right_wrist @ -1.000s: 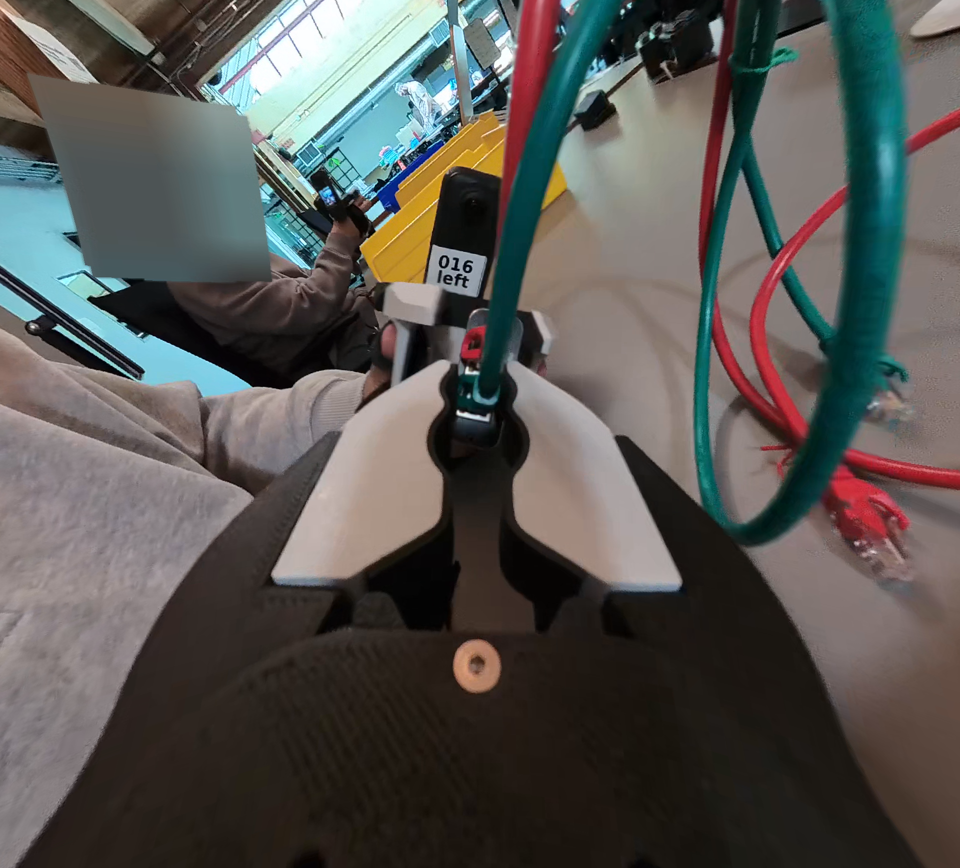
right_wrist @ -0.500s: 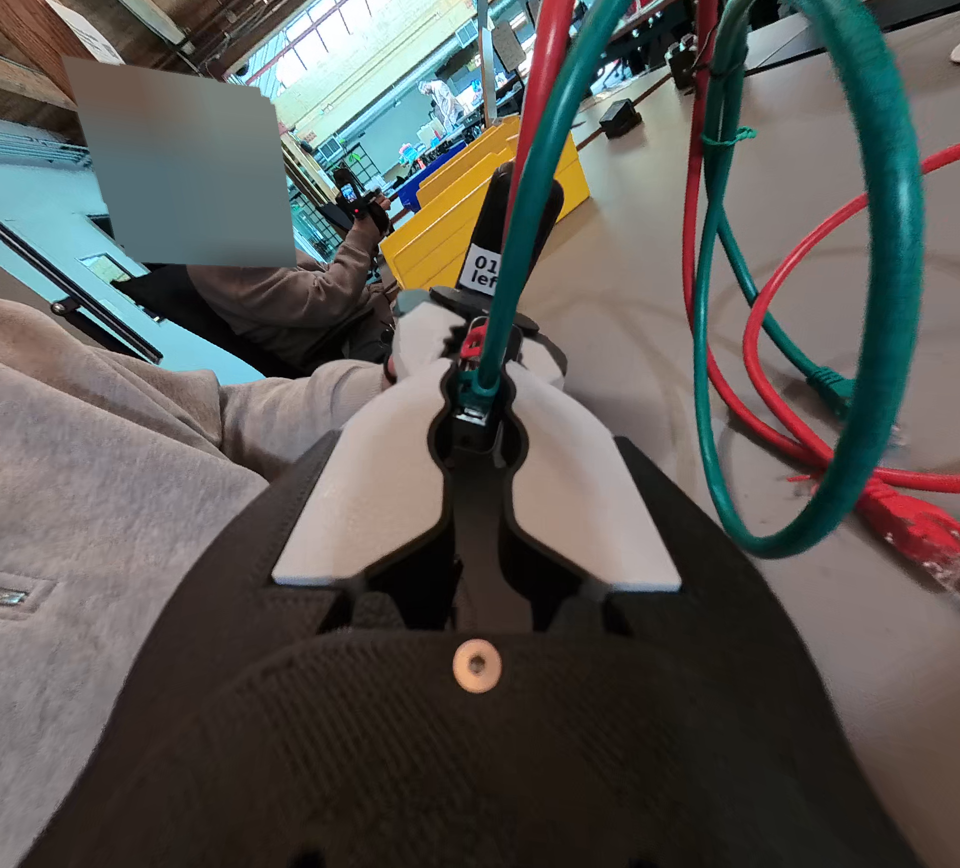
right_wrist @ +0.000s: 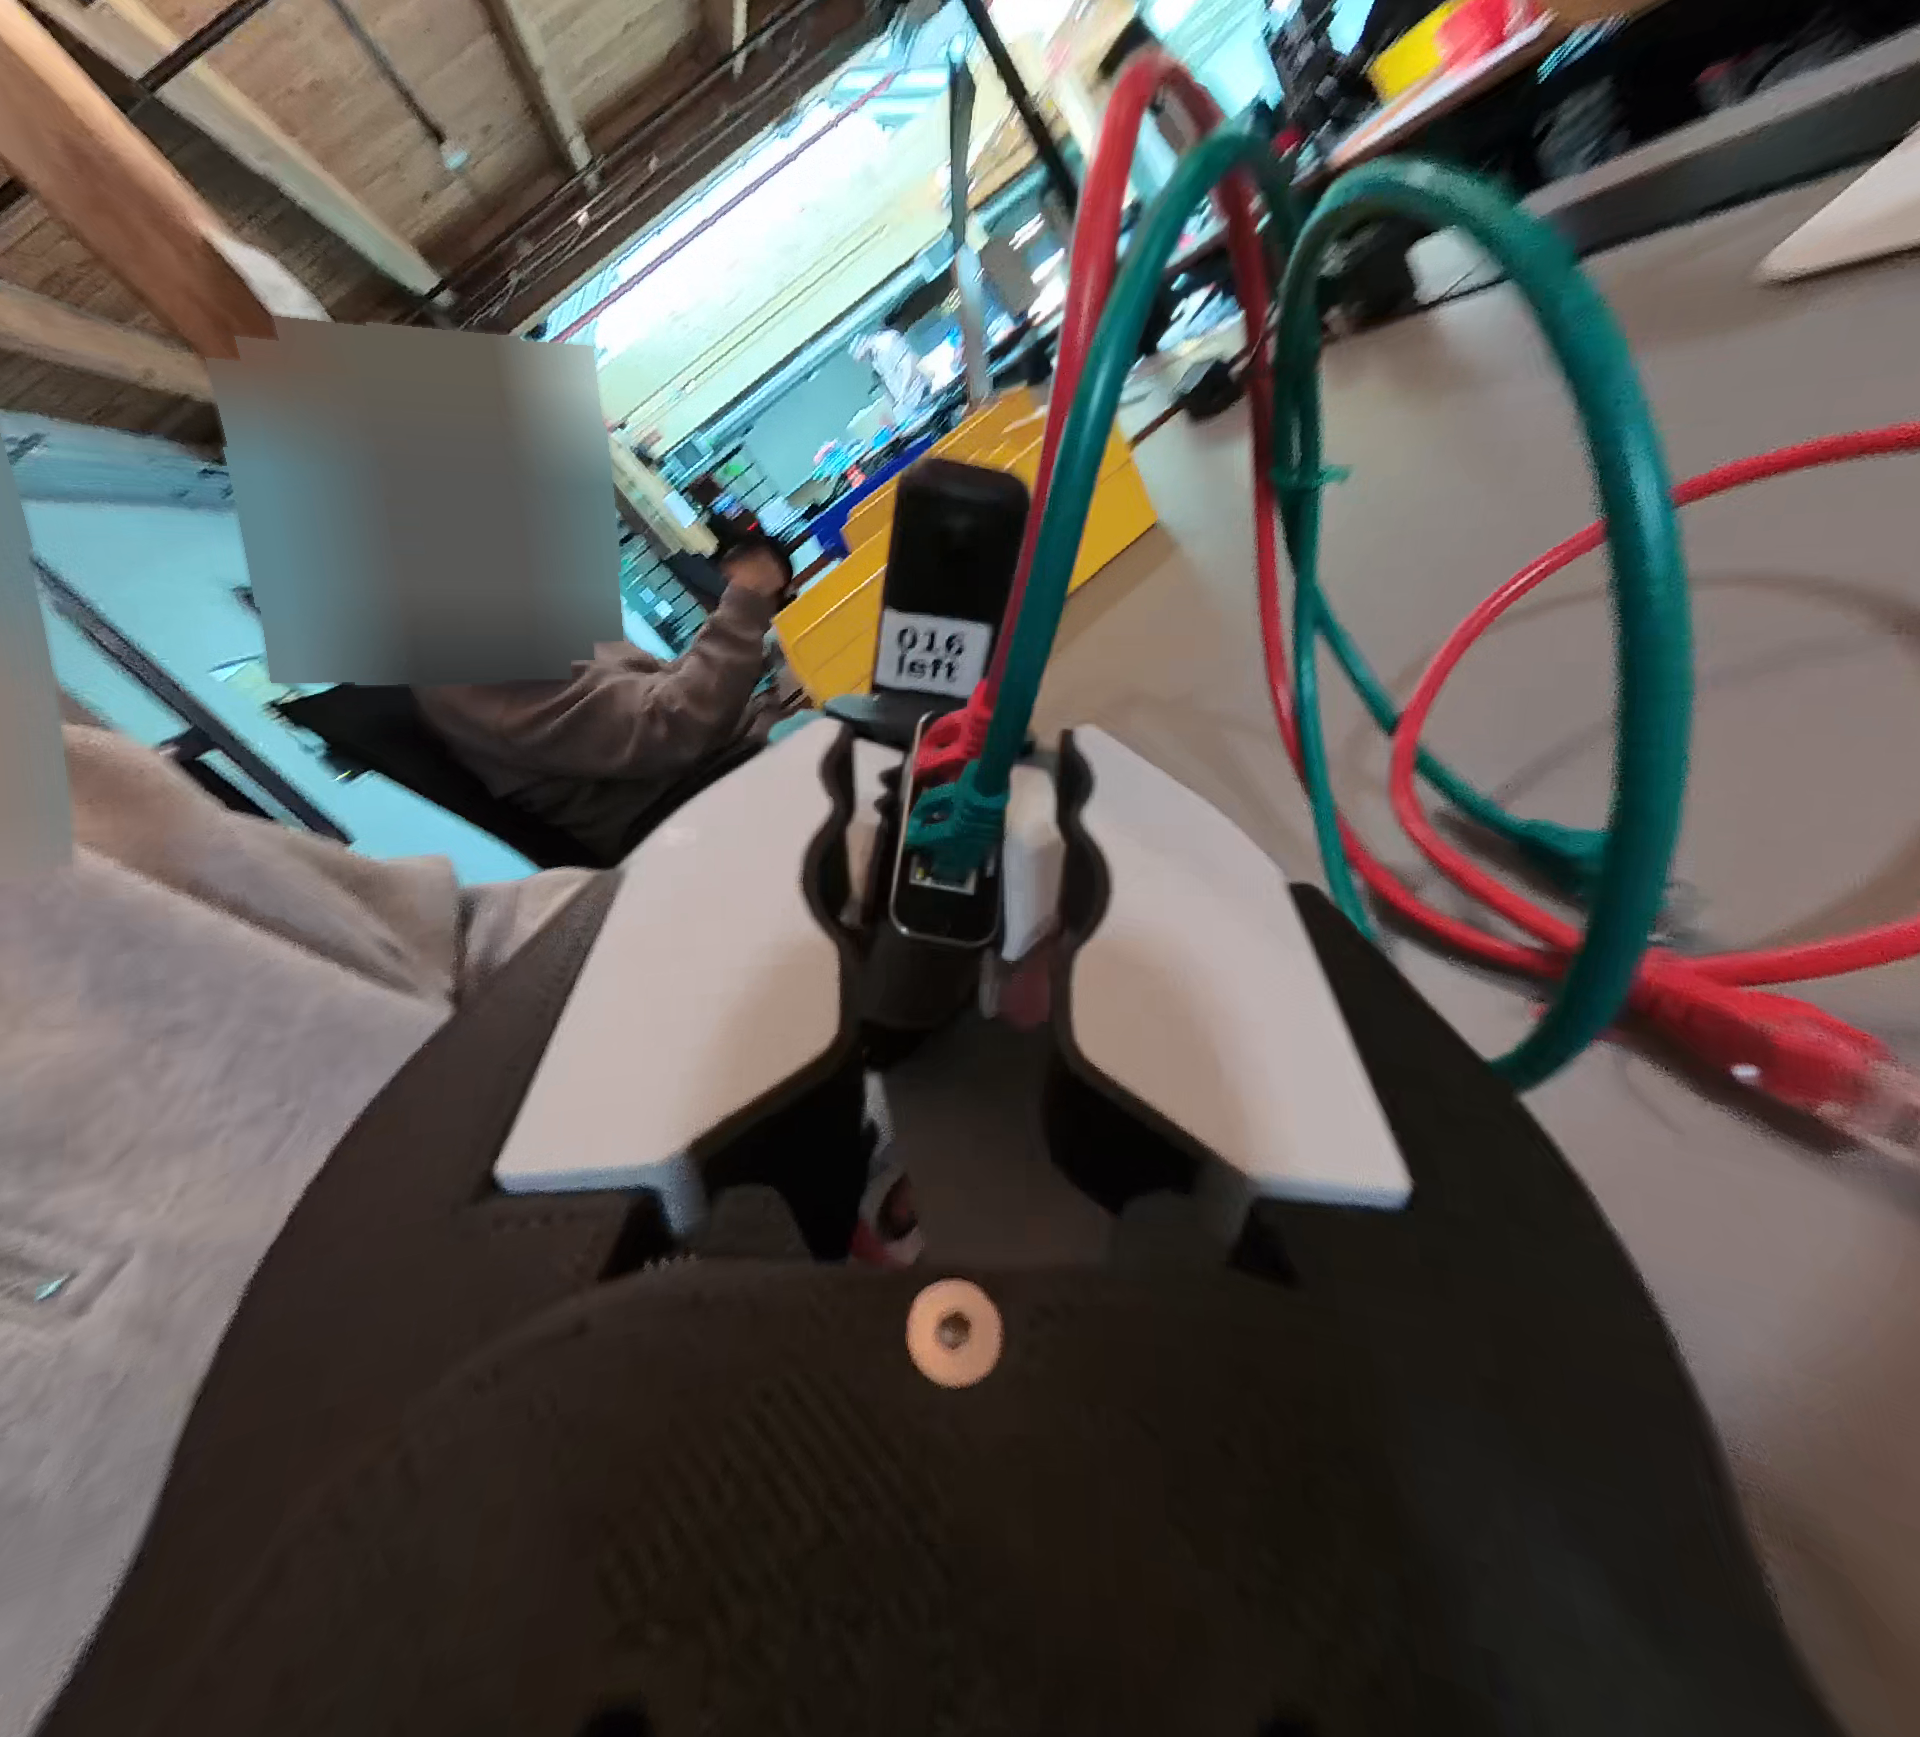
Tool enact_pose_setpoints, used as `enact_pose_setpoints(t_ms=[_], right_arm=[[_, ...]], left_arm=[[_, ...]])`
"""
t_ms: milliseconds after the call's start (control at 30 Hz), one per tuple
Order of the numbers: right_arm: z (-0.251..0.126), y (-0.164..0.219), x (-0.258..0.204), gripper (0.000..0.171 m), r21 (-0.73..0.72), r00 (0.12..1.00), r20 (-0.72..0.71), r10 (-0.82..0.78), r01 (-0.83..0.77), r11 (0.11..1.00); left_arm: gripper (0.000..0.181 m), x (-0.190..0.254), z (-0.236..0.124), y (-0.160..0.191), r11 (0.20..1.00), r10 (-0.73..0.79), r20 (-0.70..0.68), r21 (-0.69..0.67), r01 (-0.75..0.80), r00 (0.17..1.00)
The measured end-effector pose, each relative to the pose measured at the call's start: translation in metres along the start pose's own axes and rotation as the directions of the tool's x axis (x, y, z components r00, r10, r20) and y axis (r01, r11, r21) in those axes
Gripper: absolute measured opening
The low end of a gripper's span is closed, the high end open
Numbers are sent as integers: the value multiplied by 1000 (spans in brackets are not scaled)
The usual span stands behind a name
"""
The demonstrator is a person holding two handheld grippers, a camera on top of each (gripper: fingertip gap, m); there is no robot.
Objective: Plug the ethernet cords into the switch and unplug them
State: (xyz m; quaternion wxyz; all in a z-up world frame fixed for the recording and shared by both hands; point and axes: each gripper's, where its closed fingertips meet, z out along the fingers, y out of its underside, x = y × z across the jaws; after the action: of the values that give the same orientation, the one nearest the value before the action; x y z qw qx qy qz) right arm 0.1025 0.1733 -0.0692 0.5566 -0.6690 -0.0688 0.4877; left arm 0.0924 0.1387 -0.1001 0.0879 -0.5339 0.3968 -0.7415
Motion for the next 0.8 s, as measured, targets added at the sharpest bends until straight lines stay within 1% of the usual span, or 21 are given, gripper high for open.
enact_pose_setpoints(t_ms=[67,133,233,267,300,367,400,533,667,733,800], right_arm=[[-4,-6,6,49,24,997,-55,-48,49,999],[-5,-6,9,54,17,991,-90,-96,98,995],[-1,-2,9,62,-5,985,-106,-139,139,990],[0,1,8,61,-21,983,-106,-151,149,989],[1,3,7,56,-34,981,-103,-166,163,986],[0,2,2,37,-23,976,-92,-198,196,980],[-2,-1,1,31,-8,974,-90,-209,209,978],[-6,-6,-5,13,29,975,-66,-211,214,976],[-7,-9,-10,10,58,980,-33,-195,197,979],[-7,-8,-14,18,66,985,0,-174,174,983],[-4,-7,-15,25,57,986,1,-166,165,985]], left_arm=[[25,-2,-3,-6,999,0,9,37,0,1000],[25,-3,-5,-10,998,17,30,56,-19,999],[25,-4,-5,-11,997,49,56,64,-52,997],[26,-4,-5,-11,996,62,62,67,-66,996],[26,-3,-4,-11,994,76,65,69,-81,995],[26,-1,-3,-12,991,106,76,74,-111,992],[26,0,-2,-12,989,120,83,75,-126,989],[26,5,0,-13,981,163,97,85,-172,982],[26,10,2,-14,975,194,101,92,-203,976],[26,11,2,-15,972,203,108,100,-214,973],[25,12,1,-17,970,203,111,114,-216,973]])
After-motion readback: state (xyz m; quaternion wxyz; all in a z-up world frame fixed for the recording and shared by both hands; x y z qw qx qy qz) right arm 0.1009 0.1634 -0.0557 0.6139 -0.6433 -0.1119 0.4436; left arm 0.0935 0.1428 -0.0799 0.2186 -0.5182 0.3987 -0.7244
